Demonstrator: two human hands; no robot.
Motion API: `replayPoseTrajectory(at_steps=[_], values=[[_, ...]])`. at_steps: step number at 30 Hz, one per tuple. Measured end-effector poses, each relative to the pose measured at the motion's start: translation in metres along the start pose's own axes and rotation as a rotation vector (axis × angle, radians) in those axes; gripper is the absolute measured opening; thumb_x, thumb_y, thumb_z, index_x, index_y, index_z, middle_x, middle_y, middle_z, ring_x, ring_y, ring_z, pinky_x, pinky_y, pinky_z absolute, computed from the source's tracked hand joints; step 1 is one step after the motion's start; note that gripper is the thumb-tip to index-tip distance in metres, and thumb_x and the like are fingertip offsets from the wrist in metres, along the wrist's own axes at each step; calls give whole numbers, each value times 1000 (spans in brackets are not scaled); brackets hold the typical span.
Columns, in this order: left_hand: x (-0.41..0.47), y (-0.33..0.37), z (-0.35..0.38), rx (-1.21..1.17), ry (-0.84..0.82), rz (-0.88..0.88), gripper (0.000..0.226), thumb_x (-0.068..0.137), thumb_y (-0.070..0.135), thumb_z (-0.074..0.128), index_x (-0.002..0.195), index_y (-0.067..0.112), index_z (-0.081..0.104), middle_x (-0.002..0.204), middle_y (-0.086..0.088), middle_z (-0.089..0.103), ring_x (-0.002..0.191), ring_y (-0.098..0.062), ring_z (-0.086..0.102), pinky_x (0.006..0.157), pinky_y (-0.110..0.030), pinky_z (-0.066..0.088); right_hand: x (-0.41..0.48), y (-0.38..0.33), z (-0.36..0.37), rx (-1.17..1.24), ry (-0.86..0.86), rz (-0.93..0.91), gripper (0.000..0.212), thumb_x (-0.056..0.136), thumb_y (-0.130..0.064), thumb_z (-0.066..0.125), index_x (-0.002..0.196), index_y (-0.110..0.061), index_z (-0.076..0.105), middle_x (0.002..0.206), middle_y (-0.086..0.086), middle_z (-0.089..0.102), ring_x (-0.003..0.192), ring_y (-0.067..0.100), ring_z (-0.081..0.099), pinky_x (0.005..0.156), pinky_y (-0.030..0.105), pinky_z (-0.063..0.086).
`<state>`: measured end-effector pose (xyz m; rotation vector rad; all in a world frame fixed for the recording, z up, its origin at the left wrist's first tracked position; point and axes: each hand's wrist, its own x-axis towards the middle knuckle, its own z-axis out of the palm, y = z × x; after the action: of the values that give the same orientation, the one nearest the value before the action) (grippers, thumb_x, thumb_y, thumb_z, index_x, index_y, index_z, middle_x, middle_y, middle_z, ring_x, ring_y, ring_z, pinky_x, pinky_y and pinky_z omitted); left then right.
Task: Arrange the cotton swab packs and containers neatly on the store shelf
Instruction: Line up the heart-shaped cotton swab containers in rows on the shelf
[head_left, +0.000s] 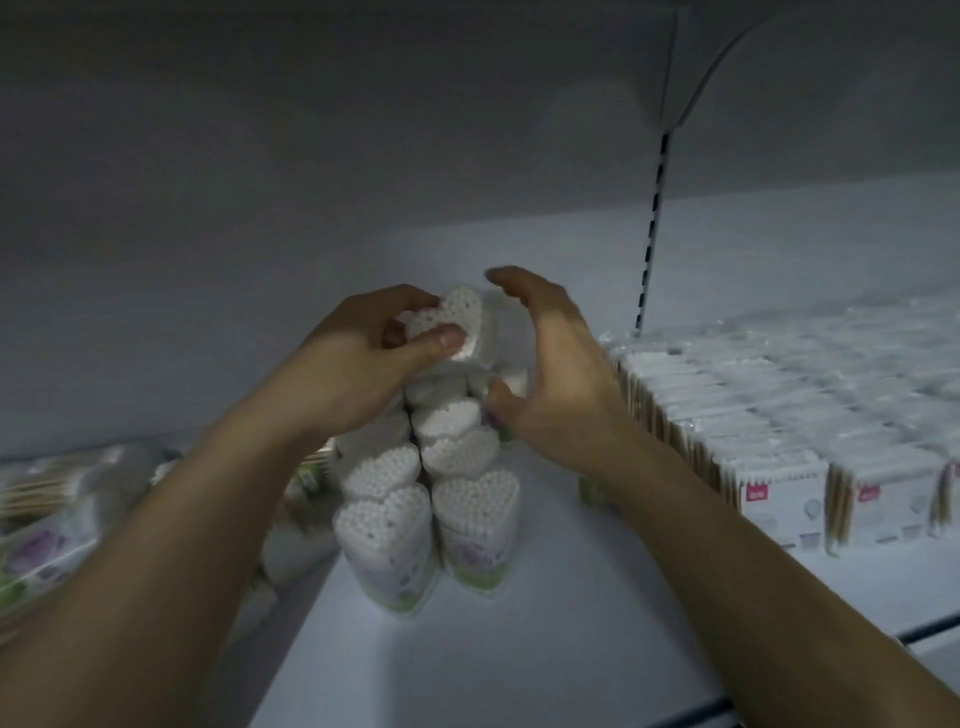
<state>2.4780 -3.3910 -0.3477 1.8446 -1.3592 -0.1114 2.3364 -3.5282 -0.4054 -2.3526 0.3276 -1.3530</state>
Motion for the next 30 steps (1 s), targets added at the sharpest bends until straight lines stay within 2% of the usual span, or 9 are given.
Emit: replayPoseTrajectory(at_steps=[3,5,9,12,15,19,21,24,30], values=[[4,4,6,-8,-90,11,51,85,65,69,124,33,66,114,12,71,103,-3,67,94,-26,53,-6,-3,-4,90,-31,-84,74,82,-9,78,146,-18,43,139,0,52,128,13,50,104,23,44],[2,6,13,-15,-93,37,42,88,61,68,122,35,65,110,14,72,100,1,67,92,-25,55,-7,0,-10,108,-6,-55,67,83,-13,79,141,-17,47,133,-1,57,122,11,55,100,33,50],[-10,-4,15,-97,131,49,37,99,44,61,135,38,58,109,8,73,96,6,67,77,-3,46,-5,-1,-22,93,77,90,55,86,-28,78,130,-22,46,104,-1,67,88,11,67,73,39,57],[-23,-19,8,-10,99,38,54,92,66,56,139,38,57,122,12,70,113,7,62,95,-12,45,-7,-5,-30,52,135,128,44,83,-27,76,117,-20,49,82,2,67,68,16,66,58,42,55],[-33,-22,10,108,-55,50,82,77,80,39,145,36,54,143,17,57,132,0,51,109,-25,38,-10,-5,-35,-50,-14,187,47,78,-31,78,114,-23,48,79,1,68,65,16,66,57,42,55],[-35,-20,23,306,-147,50,99,70,81,26,152,30,44,155,10,45,137,-7,42,102,-19,29,-15,0,-34,-170,-219,231,56,68,-43,81,108,-22,48,82,2,66,68,20,63,57,36,51],[-35,-22,28,371,-190,47,98,67,79,24,147,29,49,151,7,48,137,-12,43,108,-22,31,-17,5,-32,-223,-282,232,55,68,-41,85,103,-21,49,83,1,64,70,23,62,59,35,49],[-35,-25,32,416,-216,60,88,69,79,25,133,27,59,132,7,58,128,-18,51,110,-43,40,-19,12,-26,-229,-315,251,53,67,-39,89,97,-21,51,87,2,65,73,23,65,64,37,53],[-35,-29,35,445,-223,47,93,70,82,24,143,32,52,137,12,53,132,-16,48,111,-48,38,-20,16,-18,-232,-290,291,51,68,-43,88,95,-21,50,83,5,68,64,23,69,60,36,52]])
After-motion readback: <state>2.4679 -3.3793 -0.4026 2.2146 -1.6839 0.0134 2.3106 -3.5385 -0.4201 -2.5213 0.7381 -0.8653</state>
